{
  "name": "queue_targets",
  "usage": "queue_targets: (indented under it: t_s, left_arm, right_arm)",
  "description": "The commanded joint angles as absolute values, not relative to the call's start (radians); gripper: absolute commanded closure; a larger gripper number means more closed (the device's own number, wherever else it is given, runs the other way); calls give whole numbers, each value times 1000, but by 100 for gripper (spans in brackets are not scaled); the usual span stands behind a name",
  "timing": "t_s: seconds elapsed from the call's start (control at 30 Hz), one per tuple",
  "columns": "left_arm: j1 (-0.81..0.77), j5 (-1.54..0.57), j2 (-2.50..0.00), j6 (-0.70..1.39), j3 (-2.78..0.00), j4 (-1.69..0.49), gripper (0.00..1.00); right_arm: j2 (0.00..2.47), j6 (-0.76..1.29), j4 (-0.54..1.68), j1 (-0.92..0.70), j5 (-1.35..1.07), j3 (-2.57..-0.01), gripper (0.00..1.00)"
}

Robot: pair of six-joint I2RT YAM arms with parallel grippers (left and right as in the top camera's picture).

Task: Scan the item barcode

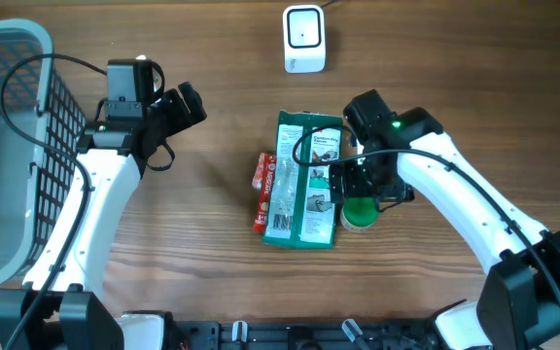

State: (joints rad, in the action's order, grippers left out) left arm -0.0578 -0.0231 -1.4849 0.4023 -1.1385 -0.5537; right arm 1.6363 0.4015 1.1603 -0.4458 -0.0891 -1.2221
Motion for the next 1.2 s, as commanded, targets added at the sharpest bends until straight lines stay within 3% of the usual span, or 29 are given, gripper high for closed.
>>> queue_targets:
  t_s: [0.0,0.37,0.5,1.17]
  left_arm:
    - [-54,-13,-1487,400,-1147,-551,0]
    - [-54,-13,-1487,400,-1147,-551,0]
    - [-54,-13,-1487,400,-1147,-551,0]
    - [-54,-13,-1487,400,-1147,-551,0]
  right_arm:
    - [1625,488,1160,-476,-60,-1205,0]
    - [1627,659,1078,-492,-27,-1088,1]
    - [1627,659,1079,-494,-38,-1088,11]
    - [1627,735,1049,-521,15,-1052,12]
